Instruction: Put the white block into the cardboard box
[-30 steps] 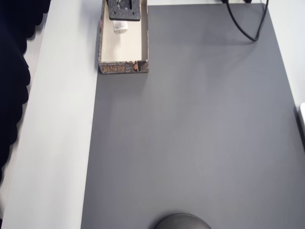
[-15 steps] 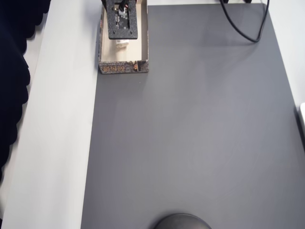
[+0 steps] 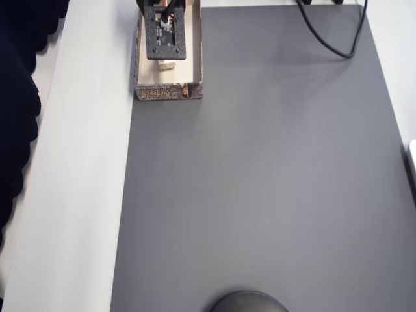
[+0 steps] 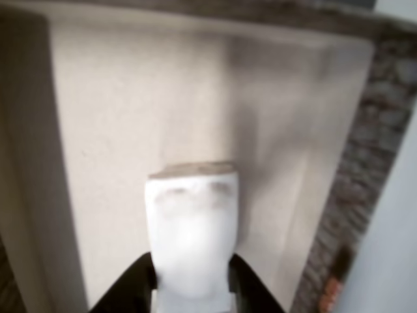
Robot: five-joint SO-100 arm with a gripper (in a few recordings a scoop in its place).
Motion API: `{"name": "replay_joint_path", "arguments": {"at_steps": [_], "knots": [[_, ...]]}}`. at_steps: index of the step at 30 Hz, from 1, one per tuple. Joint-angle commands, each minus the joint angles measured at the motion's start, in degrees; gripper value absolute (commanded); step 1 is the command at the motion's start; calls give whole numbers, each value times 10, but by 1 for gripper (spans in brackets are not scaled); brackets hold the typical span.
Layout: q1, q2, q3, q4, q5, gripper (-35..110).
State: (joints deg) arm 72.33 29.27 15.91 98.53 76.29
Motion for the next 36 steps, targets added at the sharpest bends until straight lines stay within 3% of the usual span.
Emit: {"name": "replay_joint_path", "arguments": {"at_steps": [1,25,36], "knots": [[-9,11,-38,-3,-14,-2],[-8,0,-37,-2,-30,-1],[3,23,-28,-14,-41,21]]}}
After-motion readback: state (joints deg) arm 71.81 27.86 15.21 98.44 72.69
